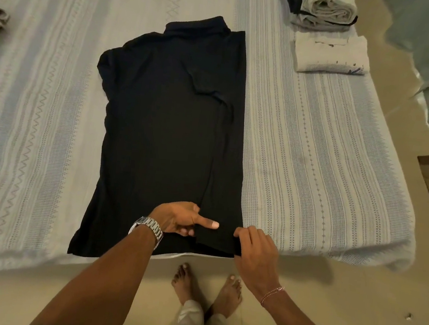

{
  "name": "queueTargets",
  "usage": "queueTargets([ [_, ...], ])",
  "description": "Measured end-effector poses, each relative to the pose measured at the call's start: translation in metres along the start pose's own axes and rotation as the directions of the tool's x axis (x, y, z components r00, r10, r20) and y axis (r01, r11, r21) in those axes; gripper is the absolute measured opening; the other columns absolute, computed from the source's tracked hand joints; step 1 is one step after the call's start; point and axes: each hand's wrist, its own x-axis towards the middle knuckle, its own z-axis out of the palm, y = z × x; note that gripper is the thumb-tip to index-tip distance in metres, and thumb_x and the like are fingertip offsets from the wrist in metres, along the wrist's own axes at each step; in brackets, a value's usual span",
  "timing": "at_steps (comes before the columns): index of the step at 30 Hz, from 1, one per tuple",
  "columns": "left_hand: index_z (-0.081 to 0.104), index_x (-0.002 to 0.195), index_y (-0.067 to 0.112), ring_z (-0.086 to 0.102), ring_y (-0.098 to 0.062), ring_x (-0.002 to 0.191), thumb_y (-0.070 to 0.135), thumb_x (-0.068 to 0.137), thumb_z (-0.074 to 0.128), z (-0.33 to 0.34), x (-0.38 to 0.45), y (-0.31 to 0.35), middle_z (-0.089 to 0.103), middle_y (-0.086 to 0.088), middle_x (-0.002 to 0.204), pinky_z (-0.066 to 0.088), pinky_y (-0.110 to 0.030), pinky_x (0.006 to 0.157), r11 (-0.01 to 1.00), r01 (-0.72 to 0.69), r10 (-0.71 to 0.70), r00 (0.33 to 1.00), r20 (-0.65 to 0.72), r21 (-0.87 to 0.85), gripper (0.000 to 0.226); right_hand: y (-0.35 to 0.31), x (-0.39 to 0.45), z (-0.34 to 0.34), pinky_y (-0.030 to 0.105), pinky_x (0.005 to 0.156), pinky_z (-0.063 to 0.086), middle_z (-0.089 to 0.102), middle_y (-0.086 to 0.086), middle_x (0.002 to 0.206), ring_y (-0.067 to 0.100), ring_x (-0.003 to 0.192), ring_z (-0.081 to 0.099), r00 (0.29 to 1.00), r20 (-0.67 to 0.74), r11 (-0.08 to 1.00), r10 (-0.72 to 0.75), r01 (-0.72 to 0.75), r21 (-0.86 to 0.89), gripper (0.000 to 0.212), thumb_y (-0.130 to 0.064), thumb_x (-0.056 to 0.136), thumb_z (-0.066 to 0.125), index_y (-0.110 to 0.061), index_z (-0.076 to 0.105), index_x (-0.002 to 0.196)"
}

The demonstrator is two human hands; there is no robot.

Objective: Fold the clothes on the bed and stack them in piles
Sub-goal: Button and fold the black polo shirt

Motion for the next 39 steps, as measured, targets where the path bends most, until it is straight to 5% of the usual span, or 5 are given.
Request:
queueTargets([
  [7, 0.054, 0.069, 0.018, 0.064, -0.009, 0.061, 0.034, 0.085, 0.081, -0.005, -0.004, -0.013, 0.069, -0.002, 0.073, 0.040, -0.018, 0.049, 0.972, 0.069, -0.074, 0.997, 0.013, 0.223, 0.035, 0.005, -0.013, 0.002, 0.032, 0.063, 0.048, 0.061, -0.002, 0.082, 0.018, 0.072, 0.057, 0.981, 0.191, 0.994, -0.008, 0.029, -0.106, 0.016, -0.034, 0.082, 0.066, -0.021, 0.067, 0.092],
  [18, 0.075, 0.088, 0.014, 0.071, -0.011, 0.070, 0.061, 0.073, 0.081, -0.001, -0.027, 0.027, 0.076, 0.003, 0.073, 0.053, -0.028, 0.070, 0.706, 0.163, 0.005, 0.972, -0.235, 0.690, 0.050, 0.006, 0.026, -0.015, 0.034, 0.072, 0.040, 0.054, -0.005, 0.083, 0.015, 0.079, 0.045, 0.988, 0.151, 0.994, -0.005, -0.012, 0.108, 0.024, -0.041, 0.094, 0.053, -0.020, 0.062, 0.084],
  [22, 0.070, 0.087, 0.009, 0.066, -0.014, 0.070, 0.050, 0.080, 0.081, 0.005, -0.015, 0.041, 0.071, -0.002, 0.078, 0.058, -0.036, 0.075, 0.922, -0.142, 0.320, 0.805, -0.500, 0.361, 0.043, 0.003, 0.057, -0.008, 0.034, 0.081, 0.052, 0.062, 0.001, 0.103, 0.018, 0.092, 0.056, 0.993, 0.115, 0.988, -0.027, 0.009, 0.151, 0.019, -0.023, 0.099, 0.051, -0.013, 0.065, 0.107],
  [25, 0.066, 0.105, 0.017, 0.069, -0.025, 0.096, 0.035, 0.086, 0.080, 0.014, 0.000, 0.043, 0.071, -0.008, 0.105, 0.058, -0.038, 0.085, 0.952, -0.306, 0.255, 0.731, -0.633, 0.030, 0.030, 0.002, 0.073, 0.003, 0.031, 0.100, 0.050, 0.058, 0.004, 0.128, 0.018, 0.116, 0.054, 0.977, 0.214, 0.981, 0.006, -0.047, 0.187, 0.027, -0.022, 0.101, 0.051, -0.012, 0.061, 0.124],
  [39, 0.066, 0.103, 0.012, 0.067, -0.012, 0.080, 0.010, 0.085, 0.078, -0.021, 0.002, 0.061, 0.071, -0.007, 0.098, 0.059, -0.028, 0.071, 0.958, -0.249, 0.145, 0.848, -0.510, -0.142, 0.022, 0.011, 0.126, 0.010, 0.030, 0.087, 0.050, 0.057, -0.001, 0.116, 0.016, 0.104, 0.055, 0.932, 0.330, 0.948, 0.153, -0.232, 0.216, 0.022, -0.028, 0.102, 0.054, -0.019, 0.061, 0.120],
])
